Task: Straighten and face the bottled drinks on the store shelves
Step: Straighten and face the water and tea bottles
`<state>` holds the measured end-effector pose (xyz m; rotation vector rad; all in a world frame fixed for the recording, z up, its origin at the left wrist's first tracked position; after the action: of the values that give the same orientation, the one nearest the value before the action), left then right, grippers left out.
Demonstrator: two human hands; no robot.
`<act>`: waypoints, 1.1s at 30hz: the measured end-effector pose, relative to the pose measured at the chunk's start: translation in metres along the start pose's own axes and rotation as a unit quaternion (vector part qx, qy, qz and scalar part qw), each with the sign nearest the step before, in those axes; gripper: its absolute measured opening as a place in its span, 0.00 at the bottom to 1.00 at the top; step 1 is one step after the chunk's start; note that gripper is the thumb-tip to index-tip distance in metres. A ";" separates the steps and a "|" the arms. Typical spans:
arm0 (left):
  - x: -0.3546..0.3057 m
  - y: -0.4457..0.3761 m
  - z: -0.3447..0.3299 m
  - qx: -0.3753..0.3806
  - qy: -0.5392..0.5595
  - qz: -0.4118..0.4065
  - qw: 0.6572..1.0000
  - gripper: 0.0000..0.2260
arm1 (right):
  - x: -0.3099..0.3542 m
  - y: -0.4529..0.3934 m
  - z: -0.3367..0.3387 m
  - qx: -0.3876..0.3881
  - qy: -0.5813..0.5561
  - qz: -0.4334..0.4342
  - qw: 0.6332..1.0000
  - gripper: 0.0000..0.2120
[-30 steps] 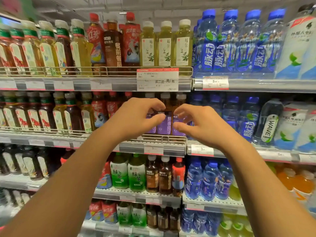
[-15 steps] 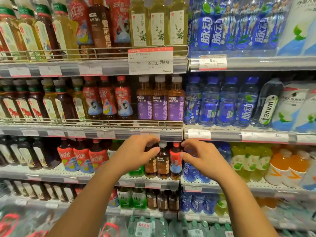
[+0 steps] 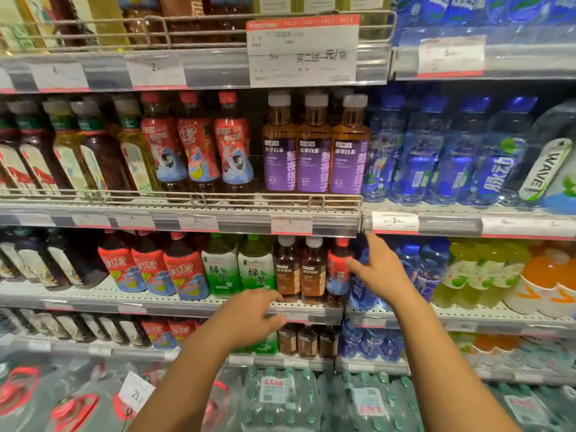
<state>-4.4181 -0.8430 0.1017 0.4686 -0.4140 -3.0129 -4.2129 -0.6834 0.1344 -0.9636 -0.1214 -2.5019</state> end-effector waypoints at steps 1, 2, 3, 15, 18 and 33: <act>0.008 -0.001 -0.005 0.018 -0.002 0.008 1.000 0.25 | -0.001 -0.006 -0.002 -0.013 -0.011 -0.005 1.000 0.30; 0.016 -0.002 -0.011 0.036 0.002 0.014 0.999 0.25 | -0.001 -0.011 -0.006 -0.019 -0.018 -0.013 1.000 0.28; 0.023 -0.003 -0.017 0.054 0.011 0.019 0.998 0.25 | -0.002 -0.015 -0.009 -0.021 -0.033 -0.023 0.999 0.28; 0.043 0.002 -0.030 0.081 0.037 0.001 0.996 0.26 | -0.008 -0.035 -0.033 -0.086 -0.134 -0.071 0.985 0.19; 0.039 0.004 -0.033 0.090 0.053 -0.004 0.995 0.26 | -0.009 -0.041 -0.034 -0.085 -0.087 -0.073 0.990 0.20; -0.017 0.026 -0.008 0.036 0.034 -0.041 0.998 0.26 | -0.018 -0.002 -0.036 -0.097 -0.038 -0.068 0.992 0.09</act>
<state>-4.3993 -0.8679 0.1063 0.6075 -0.5109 -3.0586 -4.2248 -0.6831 0.0960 -1.1661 0.0357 -2.6396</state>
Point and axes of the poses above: each hand's wrist, its own y-axis away from the middle knuckle, its own z-axis out of the back of the hand, x = y × z, the point moved 9 cm from there along -y, towards the middle knuckle, and after that the axes turned 6 degrees about x, right-handed, at the moved point
